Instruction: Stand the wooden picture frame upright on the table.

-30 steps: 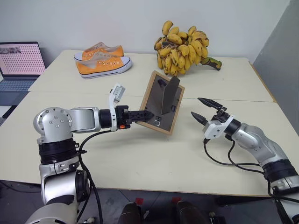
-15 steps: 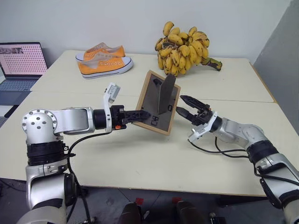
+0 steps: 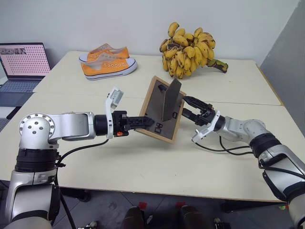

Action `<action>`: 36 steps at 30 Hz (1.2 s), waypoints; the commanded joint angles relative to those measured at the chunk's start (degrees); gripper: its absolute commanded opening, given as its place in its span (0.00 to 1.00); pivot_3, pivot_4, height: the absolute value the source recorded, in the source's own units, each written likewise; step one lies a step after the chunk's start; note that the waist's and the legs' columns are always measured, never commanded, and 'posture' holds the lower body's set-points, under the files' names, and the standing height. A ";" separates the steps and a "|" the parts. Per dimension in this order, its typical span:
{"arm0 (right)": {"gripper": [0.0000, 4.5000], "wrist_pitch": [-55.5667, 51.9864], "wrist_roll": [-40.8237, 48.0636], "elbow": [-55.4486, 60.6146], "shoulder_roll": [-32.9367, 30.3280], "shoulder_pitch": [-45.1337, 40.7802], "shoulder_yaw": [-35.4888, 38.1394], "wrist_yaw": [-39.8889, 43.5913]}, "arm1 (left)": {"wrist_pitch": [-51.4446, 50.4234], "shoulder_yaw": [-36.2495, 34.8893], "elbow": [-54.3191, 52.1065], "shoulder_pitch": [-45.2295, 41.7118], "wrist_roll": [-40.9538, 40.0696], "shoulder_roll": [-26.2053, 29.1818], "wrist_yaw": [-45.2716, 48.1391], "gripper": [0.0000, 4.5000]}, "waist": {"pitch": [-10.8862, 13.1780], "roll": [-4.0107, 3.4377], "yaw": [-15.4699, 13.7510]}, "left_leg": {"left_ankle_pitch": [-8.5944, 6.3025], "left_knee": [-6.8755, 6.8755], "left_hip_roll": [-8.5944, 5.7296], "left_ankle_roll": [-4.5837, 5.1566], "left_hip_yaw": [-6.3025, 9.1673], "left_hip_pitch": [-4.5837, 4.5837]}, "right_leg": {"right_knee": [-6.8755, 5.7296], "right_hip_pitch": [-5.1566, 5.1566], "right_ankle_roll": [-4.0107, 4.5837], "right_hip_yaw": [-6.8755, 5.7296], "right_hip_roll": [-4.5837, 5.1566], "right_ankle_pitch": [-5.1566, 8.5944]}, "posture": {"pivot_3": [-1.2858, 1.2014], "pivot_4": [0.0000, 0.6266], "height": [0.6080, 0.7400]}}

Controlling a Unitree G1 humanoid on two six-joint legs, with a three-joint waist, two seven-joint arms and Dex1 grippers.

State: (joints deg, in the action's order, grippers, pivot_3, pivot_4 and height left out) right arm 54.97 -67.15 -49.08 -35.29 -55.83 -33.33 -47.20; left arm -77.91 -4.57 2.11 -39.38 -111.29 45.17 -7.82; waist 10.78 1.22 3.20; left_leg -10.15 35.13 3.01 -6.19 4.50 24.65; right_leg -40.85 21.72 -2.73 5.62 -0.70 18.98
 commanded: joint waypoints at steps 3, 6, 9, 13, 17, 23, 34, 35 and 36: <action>0.73 1.42 1.58 2.50 0.62 -2.42 -0.17 -2.13 | 1.70 0.06 -1.53 -1.26 -1.71 1.47 1.96 0.28 | 0.00 0.00 0.01 | 0.01 0.00 -0.10 0.03 0.06 0.00 | -0.02 0.00 0.00 0.00 0.04 0.00 | 0.52 0.24 1.00; 0.73 1.52 1.79 3.38 1.32 -2.18 -0.42 -1.97 | 1.93 0.38 -1.79 -1.33 -1.71 1.63 2.21 0.28 | 0.00 0.00 0.03 | 0.05 0.00 -0.20 0.08 0.11 0.00 | -0.03 0.00 0.00 0.00 0.11 0.00 | 0.52 0.24 1.00; 0.73 1.58 2.49 3.85 1.91 -2.05 -0.30 -1.60 | 2.10 0.56 -1.67 -1.53 -1.71 1.58 2.13 0.28 | 0.00 0.00 0.04 | 0.06 0.00 -0.23 0.09 0.11 0.00 | -0.04 -0.01 0.00 0.00 0.13 0.00 | 0.52 0.24 1.00; 0.73 1.52 2.93 3.65 2.48 -2.36 -0.47 -1.13 | 2.19 0.86 -1.60 -1.78 -1.71 1.60 2.13 0.28 | 0.00 0.00 0.04 | 0.06 -0.01 -0.27 0.10 0.13 0.00 | -0.05 -0.02 0.00 -0.03 0.18 0.00 | 0.52 0.24 1.00; 0.63 1.99 4.15 2.37 2.76 -2.78 -0.04 -0.39 | 2.30 1.04 -1.62 -1.83 -1.71 1.70 2.24 0.28 | 0.00 0.00 0.05 | 0.07 -0.01 -0.28 0.12 0.13 0.00 | -0.05 -0.02 0.00 -0.04 0.20 0.00 | 0.52 0.24 1.00; 0.37 2.00 4.36 2.37 2.42 -2.79 -0.36 -0.30 | 2.66 1.42 -1.31 -2.13 -1.71 1.78 2.37 0.28 | 0.00 0.00 0.06 | 0.06 -0.01 -0.28 0.16 0.13 0.00 | -0.05 -0.02 0.00 -0.04 0.20 0.00 | 0.52 0.24 1.00; 0.34 0.80 5.02 2.80 2.07 -2.49 -0.02 0.07 | 3.31 1.84 -0.95 -2.19 -1.71 1.74 2.27 0.28 | 0.00 0.00 0.07 | 0.06 -0.01 -0.29 0.18 0.14 0.00 | -0.06 -0.02 0.00 -0.04 0.21 0.00 | 0.52 0.24 1.00; 0.34 0.83 5.09 2.76 2.07 -2.50 -0.04 0.20 | 3.41 1.83 -0.93 -2.19 -1.71 1.72 2.23 0.28 | 0.00 0.00 0.07 | 0.07 -0.01 -0.29 0.17 0.14 0.00 | -0.06 -0.02 0.00 -0.04 0.21 0.00 | 0.52 0.24 1.00; 0.34 0.88 5.14 2.74 2.06 -2.47 -0.09 0.36 | 3.64 1.80 -0.97 -2.15 -1.71 1.67 2.01 0.36 | 0.00 0.00 0.06 | 0.07 -0.01 -0.29 0.17 0.14 0.00 | -0.06 -0.02 0.00 -0.04 0.21 0.00 | 0.52 0.24 1.00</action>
State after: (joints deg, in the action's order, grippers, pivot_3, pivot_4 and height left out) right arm 55.42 -64.19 -47.61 -32.94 -56.87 -34.48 -47.48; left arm -74.49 -2.70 2.90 -40.14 -113.45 45.92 -4.86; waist 10.77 1.22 3.26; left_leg -10.09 35.13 2.72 -6.01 4.64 24.65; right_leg -40.90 21.70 -2.73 5.57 -0.49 18.98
